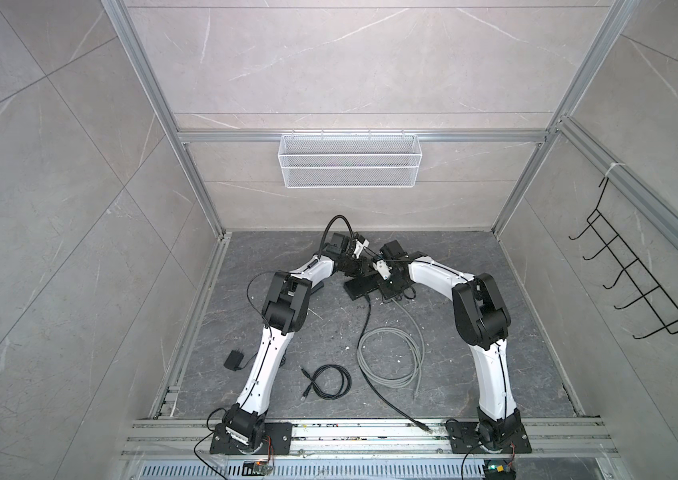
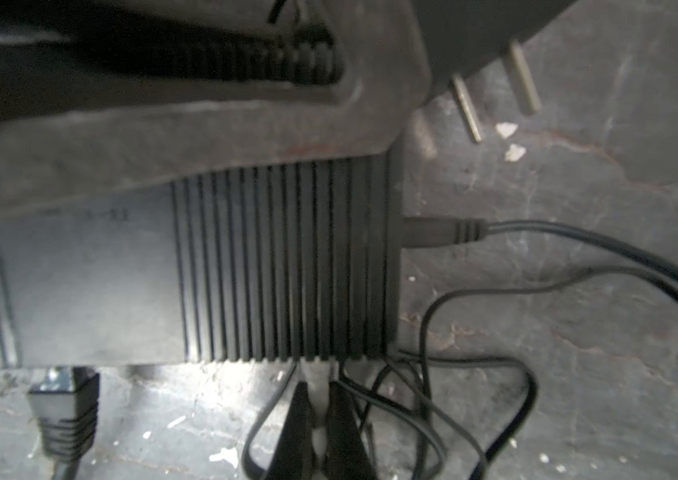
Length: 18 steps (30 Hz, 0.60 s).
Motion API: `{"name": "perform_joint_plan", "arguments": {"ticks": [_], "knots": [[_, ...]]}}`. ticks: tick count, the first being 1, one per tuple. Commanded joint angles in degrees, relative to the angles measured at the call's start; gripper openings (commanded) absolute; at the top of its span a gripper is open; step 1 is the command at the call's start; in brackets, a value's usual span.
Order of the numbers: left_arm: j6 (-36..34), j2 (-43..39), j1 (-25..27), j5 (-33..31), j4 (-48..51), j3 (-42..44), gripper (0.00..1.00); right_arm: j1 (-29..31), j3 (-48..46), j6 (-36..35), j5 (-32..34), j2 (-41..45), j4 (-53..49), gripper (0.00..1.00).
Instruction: Insert the plug into the switch port
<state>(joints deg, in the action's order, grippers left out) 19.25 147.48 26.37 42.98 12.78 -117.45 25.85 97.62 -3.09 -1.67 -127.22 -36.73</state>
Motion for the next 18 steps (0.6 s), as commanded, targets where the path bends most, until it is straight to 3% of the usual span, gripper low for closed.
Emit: {"name": "perform_joint_plan", "arguments": {"ticks": [1, 18], "knots": [[0.44, 2.67, 9.79, 13.60, 14.07, 4.20, 0.33, 0.76, 7.64, 3.08, -0.68, -0.64, 28.28, 0.01], [-0.44, 4.08, 10.91, 15.47, 16.18, 2.59, 0.31, 0.76, 11.37, 5.68, -4.17, -4.36, 34.02, 0.02]]}}
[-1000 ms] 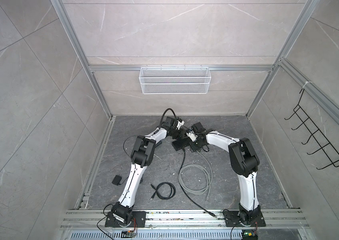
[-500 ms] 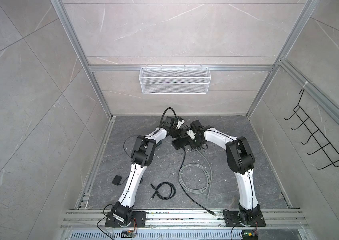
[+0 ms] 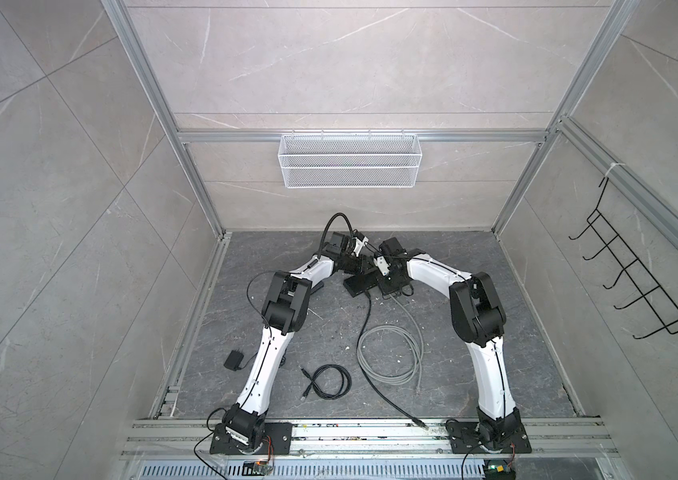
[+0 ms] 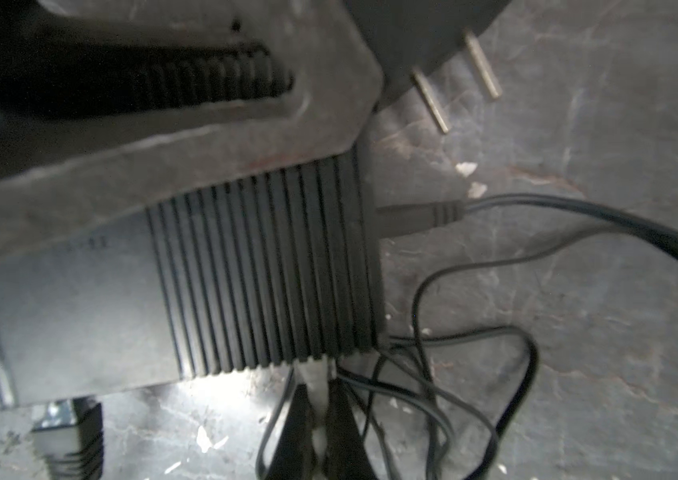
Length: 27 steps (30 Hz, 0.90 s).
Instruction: Insert the plug into the switch port
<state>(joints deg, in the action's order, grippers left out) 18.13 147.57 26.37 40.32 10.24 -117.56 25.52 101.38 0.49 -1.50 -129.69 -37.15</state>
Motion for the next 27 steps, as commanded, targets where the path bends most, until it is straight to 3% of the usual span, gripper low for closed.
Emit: {"name": "perform_joint_plan", "arguments": {"ticks": [1, 16, 21, 27], "knots": [[0.68, 4.05, 10.95, 18.13, 18.76, 2.64, 0.31, 1.11, 8.24, 2.10, -4.27, -2.21, 34.50, 0.02], [0.96, 4.53, 11.09, 17.84, 19.35, 2.32, 0.32, 1.05, 14.20, 2.29, -4.57, -6.10, 32.36, 0.03], [2.60, 1.45, 7.91, 10.55, 18.22, 4.97, 0.33, 0.31, 11.33, -0.64, -5.13, -3.20, 27.69, 0.08], [11.17, -1.76, 1.70, 1.61, 10.30, 8.31, 0.36, -3.77, 5.14, -3.46, -7.01, 0.93, 22.22, 0.15]]}}
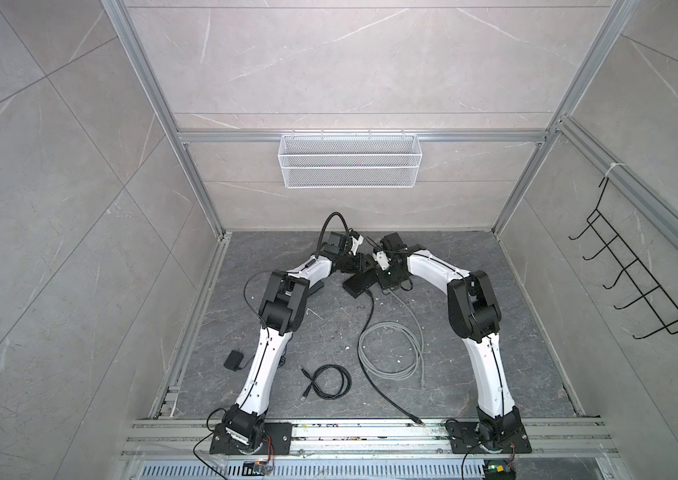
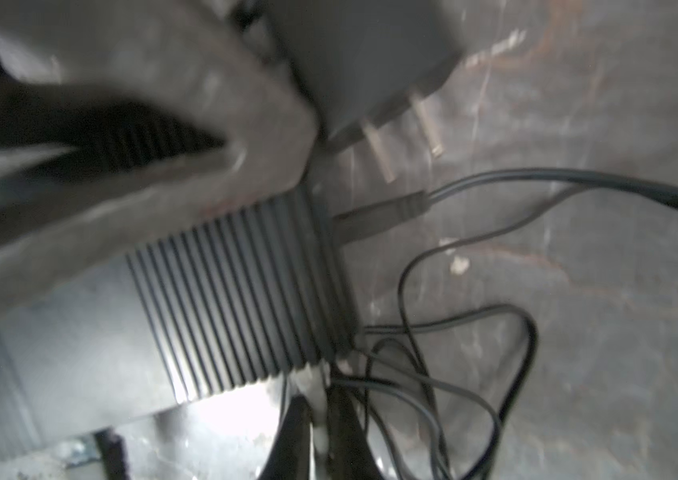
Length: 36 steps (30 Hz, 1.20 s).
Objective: Insert the plug into the switch port
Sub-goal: 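Open right gripper and draw it back while left gripper releases the black box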
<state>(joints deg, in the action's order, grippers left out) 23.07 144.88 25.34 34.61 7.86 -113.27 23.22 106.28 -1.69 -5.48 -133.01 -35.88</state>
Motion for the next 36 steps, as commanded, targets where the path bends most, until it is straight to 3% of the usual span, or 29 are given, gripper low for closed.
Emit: {"name": "perform_joint_plan", "arguments": {"ticks": [1, 16, 24, 36], "knots": [[7.58, 1.09, 1.82, 6.82, 11.46, 3.79, 0.36, -1.94, -0.76, -1.92, -3.48, 4.95, 20.26, 0.17], [12.24, -0.82, -1.33, 4.59, 8.36, -0.46, 0.40, -4.59, -10.18, -4.77, -3.30, 19.39, 9.43, 0.29], [12.17, -4.93, -3.97, 3.61, 7.83, -1.64, 0.42, -3.53, -26.97, 10.24, -10.20, 31.96, 8.27, 0.29], [10.84, -13.09, -4.15, 3.23, 7.62, 1.12, 0.44, 9.24, -48.93, 23.03, -9.34, 44.09, 10.68, 0.32]]}}
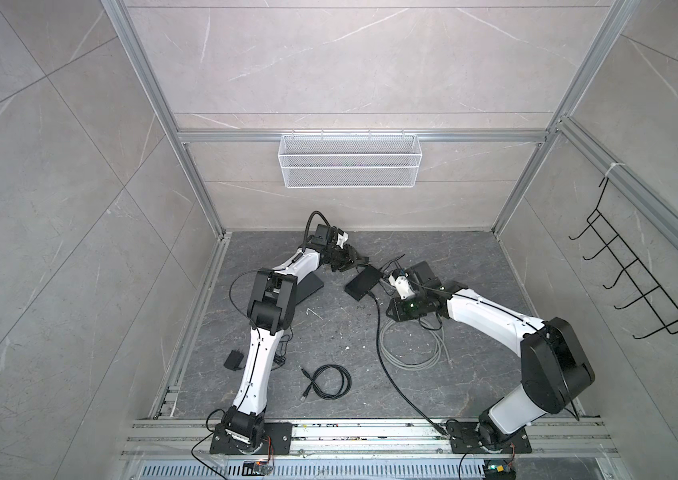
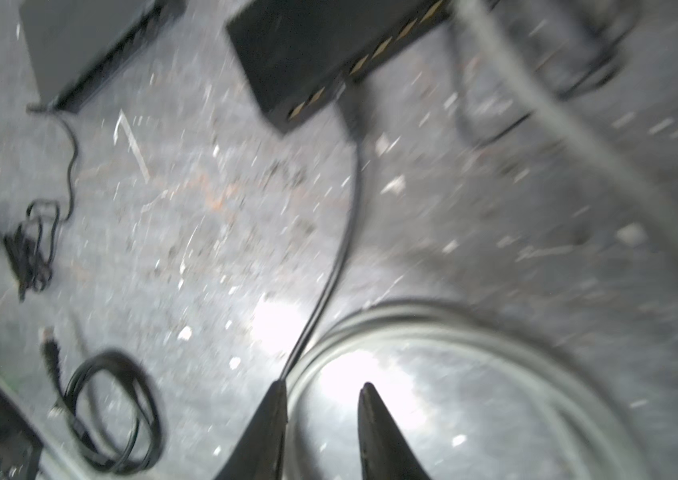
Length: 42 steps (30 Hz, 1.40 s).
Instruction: Insert the plug into the switch port
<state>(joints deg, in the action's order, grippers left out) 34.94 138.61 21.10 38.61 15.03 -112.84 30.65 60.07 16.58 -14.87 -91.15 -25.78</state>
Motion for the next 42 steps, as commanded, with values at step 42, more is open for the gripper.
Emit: {"name": "perform_joint_plan", "arguments": {"ticks": [42], "knots": [[-8.74, -28.72, 1.10, -12.68, 4.32, 24.03, 0.44, 4.02, 7.21, -3.72, -1.37, -1.07, -8.56, 0.32]]}}
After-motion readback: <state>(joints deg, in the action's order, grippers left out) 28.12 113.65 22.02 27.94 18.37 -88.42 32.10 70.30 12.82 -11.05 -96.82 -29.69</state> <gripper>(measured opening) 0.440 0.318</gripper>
